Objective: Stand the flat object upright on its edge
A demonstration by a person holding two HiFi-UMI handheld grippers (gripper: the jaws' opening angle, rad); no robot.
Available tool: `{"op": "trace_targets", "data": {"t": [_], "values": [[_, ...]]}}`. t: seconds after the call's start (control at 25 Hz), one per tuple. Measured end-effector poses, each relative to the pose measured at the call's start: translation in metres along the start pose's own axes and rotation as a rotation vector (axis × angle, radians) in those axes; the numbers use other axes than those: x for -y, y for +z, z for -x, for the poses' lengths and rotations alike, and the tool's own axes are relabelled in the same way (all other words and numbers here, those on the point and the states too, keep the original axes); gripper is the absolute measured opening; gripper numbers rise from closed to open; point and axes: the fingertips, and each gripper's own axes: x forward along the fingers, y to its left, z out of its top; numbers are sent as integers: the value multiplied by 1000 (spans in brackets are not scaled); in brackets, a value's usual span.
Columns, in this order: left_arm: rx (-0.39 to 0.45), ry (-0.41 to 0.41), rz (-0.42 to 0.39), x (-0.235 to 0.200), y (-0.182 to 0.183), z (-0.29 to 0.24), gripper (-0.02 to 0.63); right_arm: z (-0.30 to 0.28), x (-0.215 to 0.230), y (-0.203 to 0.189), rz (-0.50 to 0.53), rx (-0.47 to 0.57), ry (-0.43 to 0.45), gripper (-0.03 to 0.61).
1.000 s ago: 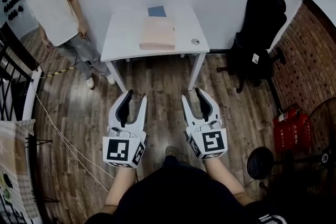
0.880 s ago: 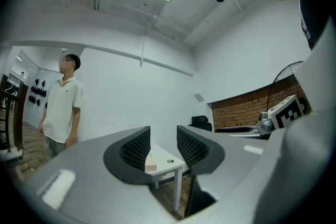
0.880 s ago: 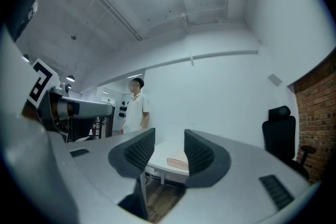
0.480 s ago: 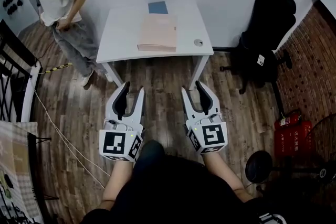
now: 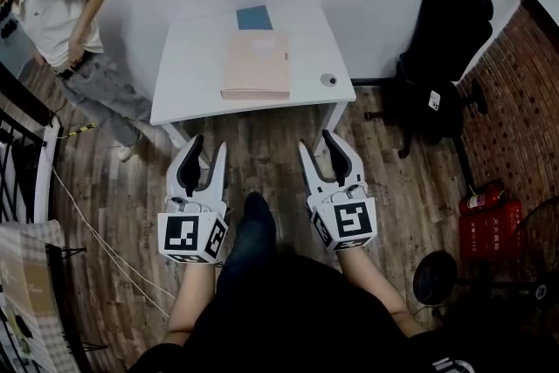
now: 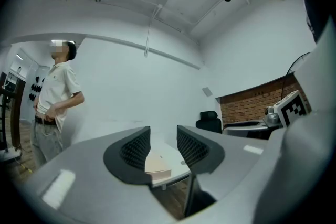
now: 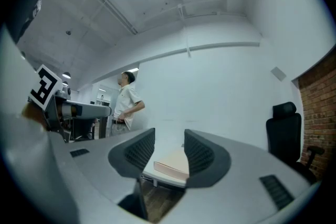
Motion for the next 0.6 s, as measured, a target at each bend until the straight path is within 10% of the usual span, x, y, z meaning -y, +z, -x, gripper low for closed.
{"op": "trace_targets", "data": {"t": [0.6], "values": [[-74, -129, 20, -126, -58, -205, 147, -227, 67, -48, -12, -72, -47, 141]]}}
